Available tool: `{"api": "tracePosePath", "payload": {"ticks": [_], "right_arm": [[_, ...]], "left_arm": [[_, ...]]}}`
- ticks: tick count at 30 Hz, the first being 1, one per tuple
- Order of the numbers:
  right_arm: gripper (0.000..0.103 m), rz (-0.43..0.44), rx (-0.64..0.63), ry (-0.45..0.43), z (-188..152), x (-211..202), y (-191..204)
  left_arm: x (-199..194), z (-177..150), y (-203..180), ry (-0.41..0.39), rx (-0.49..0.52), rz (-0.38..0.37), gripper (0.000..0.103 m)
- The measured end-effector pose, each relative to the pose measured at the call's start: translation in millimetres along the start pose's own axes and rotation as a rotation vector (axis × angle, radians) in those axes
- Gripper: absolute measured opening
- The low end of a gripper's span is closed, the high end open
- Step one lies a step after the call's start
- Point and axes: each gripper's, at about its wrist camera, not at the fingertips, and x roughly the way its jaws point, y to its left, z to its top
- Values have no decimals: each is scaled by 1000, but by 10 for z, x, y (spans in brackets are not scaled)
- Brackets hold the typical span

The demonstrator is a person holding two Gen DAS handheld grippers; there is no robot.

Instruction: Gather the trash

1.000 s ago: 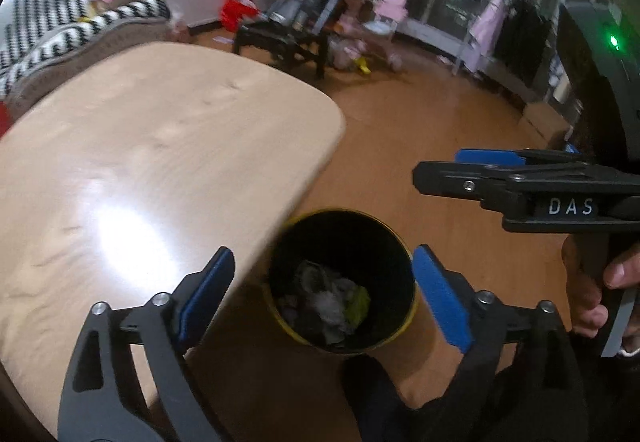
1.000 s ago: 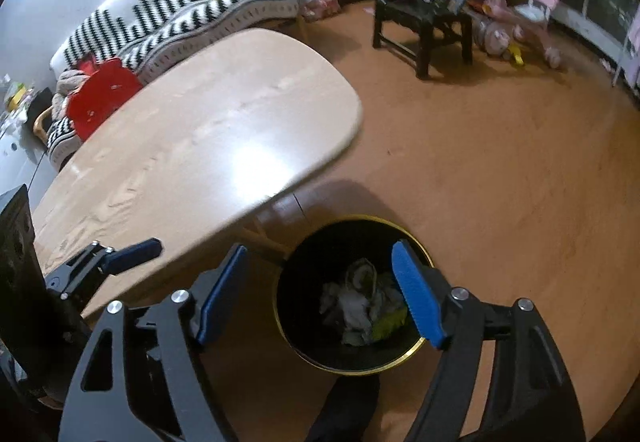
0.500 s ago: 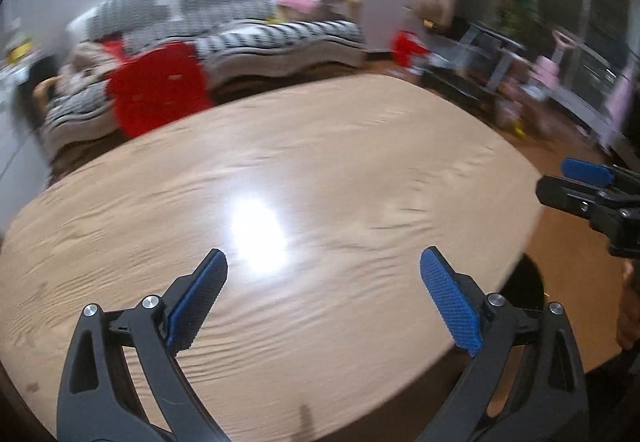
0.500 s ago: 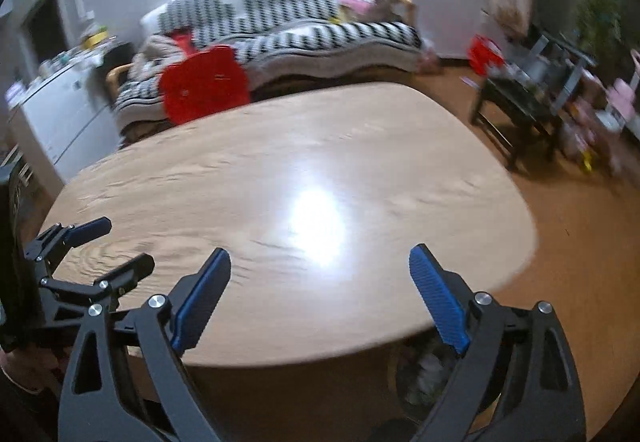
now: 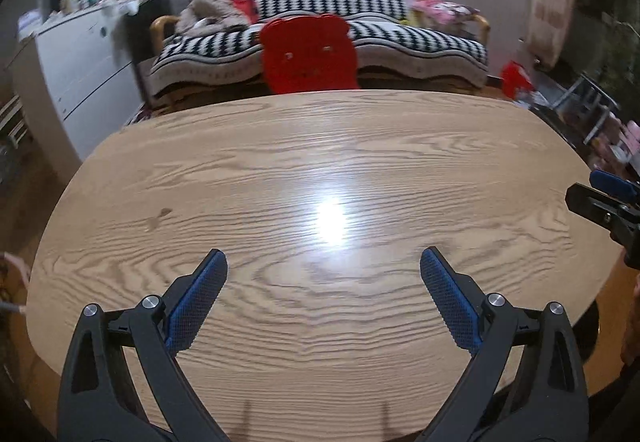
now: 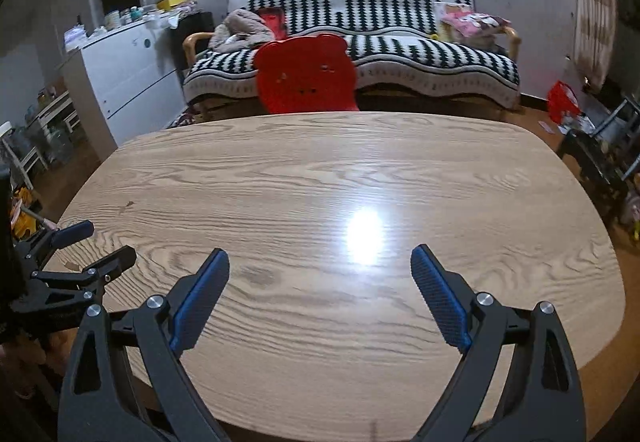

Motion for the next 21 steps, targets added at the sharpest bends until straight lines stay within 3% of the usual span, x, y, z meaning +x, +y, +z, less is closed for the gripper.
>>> {"api": "tracePosePath", "payload": {"ticks": [7, 21], "right_arm": [[89, -17, -37, 7, -14, 171, 193], [89, -15, -23, 15, -76, 162, 165]], "left_arm": [[9, -33, 90, 19, -23, -16, 94], [-25, -42, 17, 4, -19, -6, 94]]}}
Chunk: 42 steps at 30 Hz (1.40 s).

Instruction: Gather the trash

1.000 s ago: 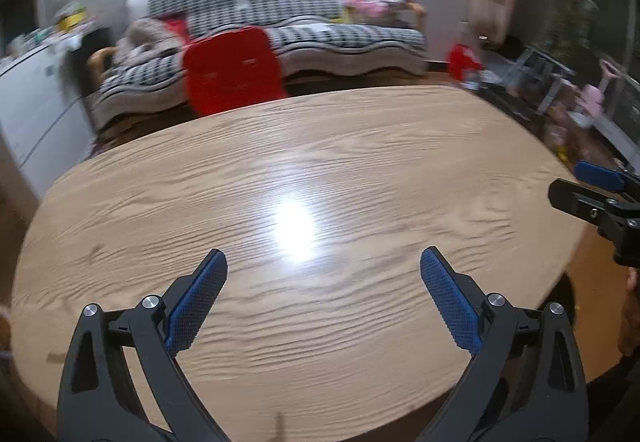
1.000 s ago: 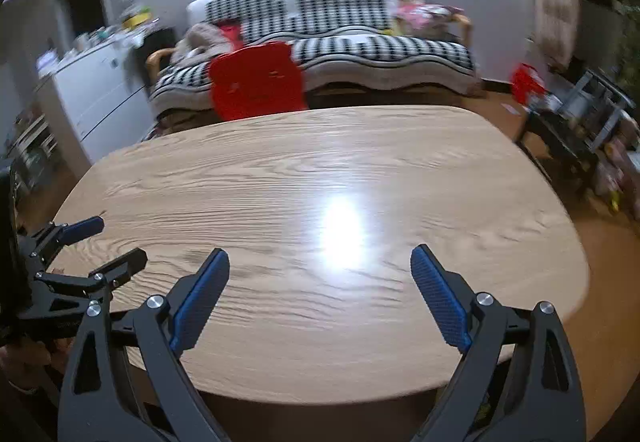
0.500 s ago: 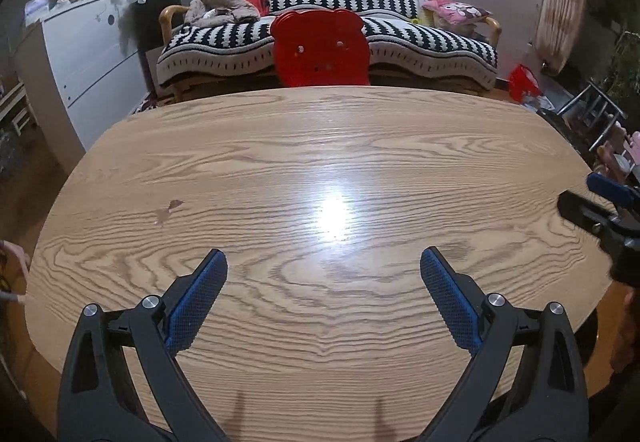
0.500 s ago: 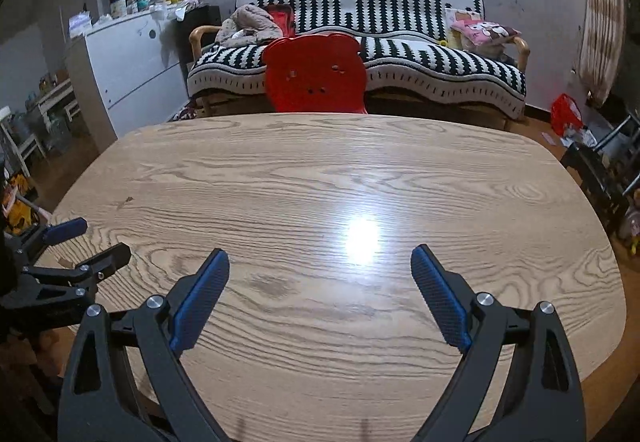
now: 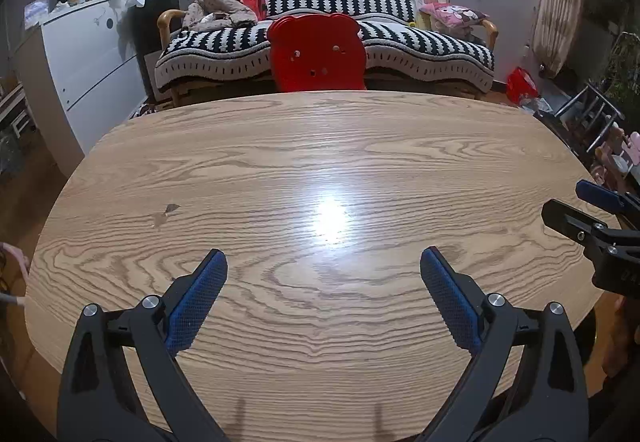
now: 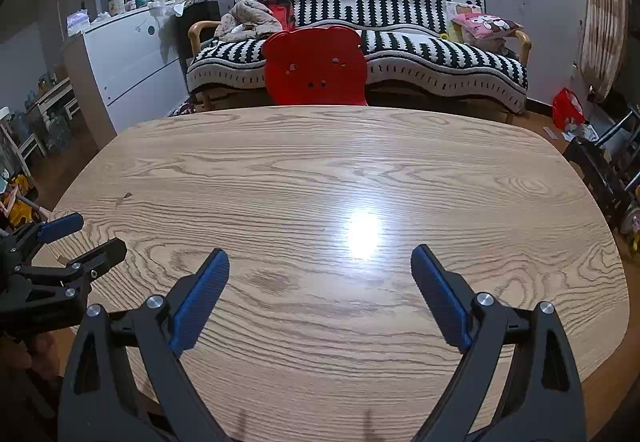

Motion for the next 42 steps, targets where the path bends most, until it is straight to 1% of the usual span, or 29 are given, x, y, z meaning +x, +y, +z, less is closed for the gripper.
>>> {"api": "tracePosePath", "payload": {"ticks": [8, 22, 42], "right_arm": [[89, -6, 10, -5, -26, -44, -71], [89, -6, 9, -1, -38, -44, -80], [89, -8, 7, -3, -51, -56, -100]], "left_arm": [[-1, -1, -16, -2, -1, 16, 94], [4, -11, 1, 10, -19, 2, 94], [5, -8, 3, 10, -22, 3, 94]]}}
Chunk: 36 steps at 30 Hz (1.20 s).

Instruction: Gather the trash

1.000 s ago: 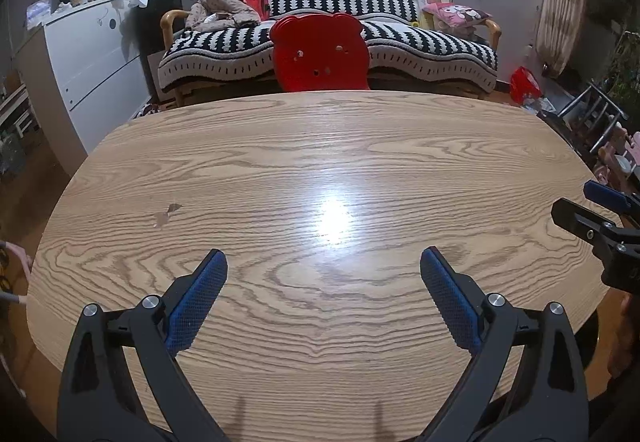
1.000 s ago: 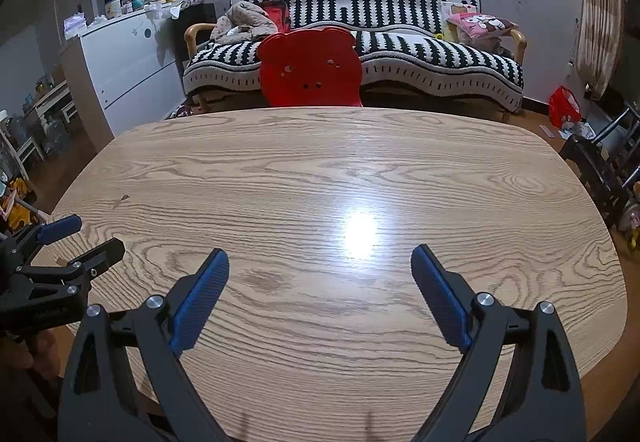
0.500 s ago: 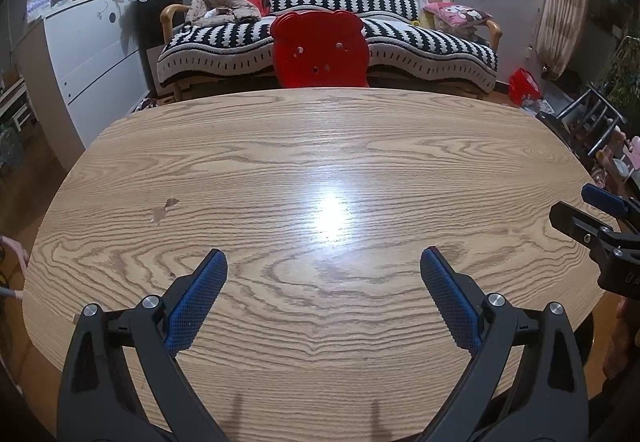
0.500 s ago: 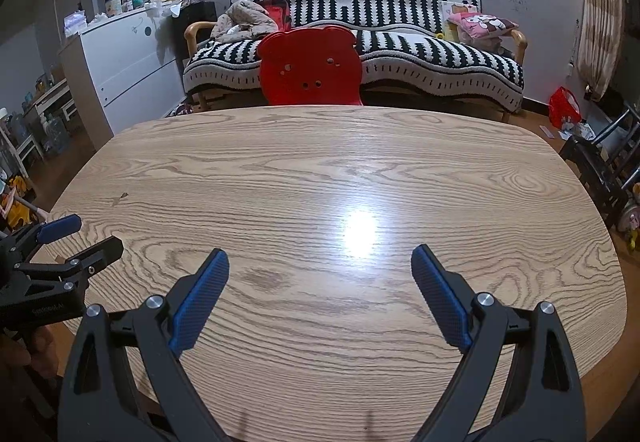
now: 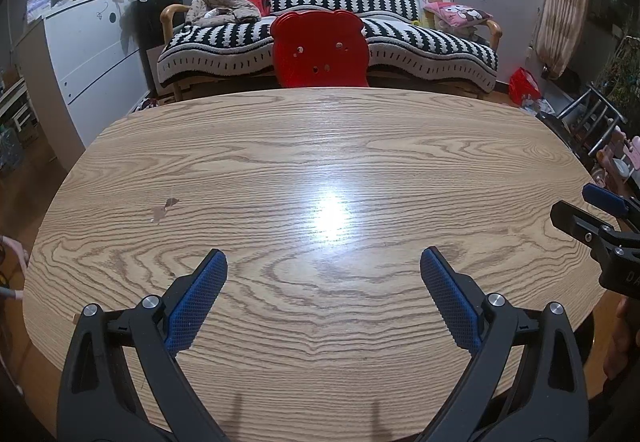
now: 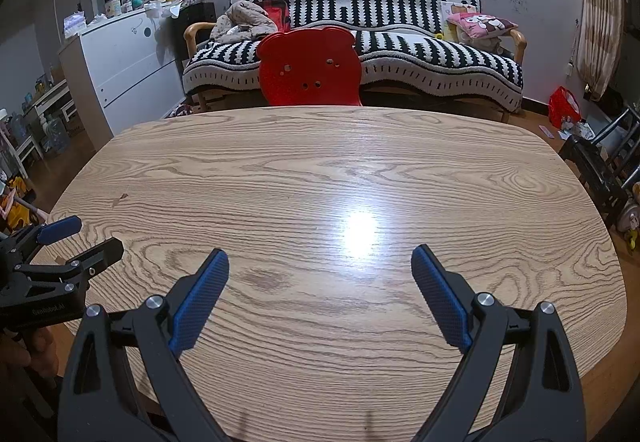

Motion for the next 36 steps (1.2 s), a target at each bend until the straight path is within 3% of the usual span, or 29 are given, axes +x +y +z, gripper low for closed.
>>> {"api": "tracePosePath", "payload": {"ticks": [36], "right_arm": [[89, 1, 0, 2, -5, -13, -17]], "left_arm": [[16, 13, -10, 1, 7, -1, 94]]}}
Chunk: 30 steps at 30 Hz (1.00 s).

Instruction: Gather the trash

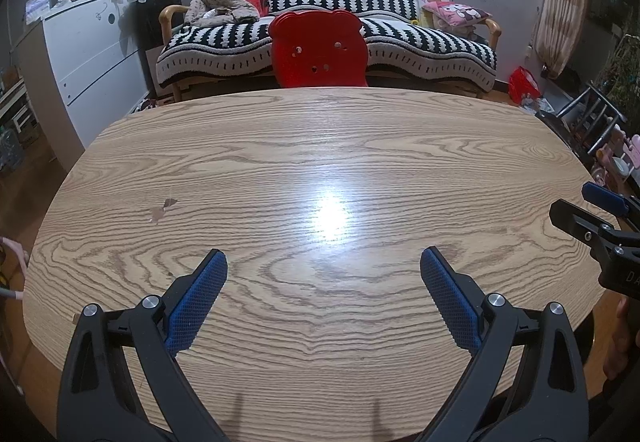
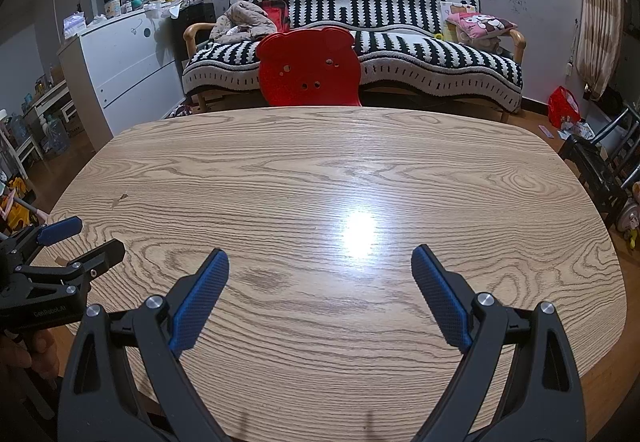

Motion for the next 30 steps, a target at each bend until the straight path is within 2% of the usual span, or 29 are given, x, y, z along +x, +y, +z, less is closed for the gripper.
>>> {"api": "tracePosePath", "payload": {"ticks": [30], "right_arm": [[89, 1, -1, 0, 3, -2, 3]], "left_arm": [[16, 2, 16, 11, -10, -9, 94]]}}
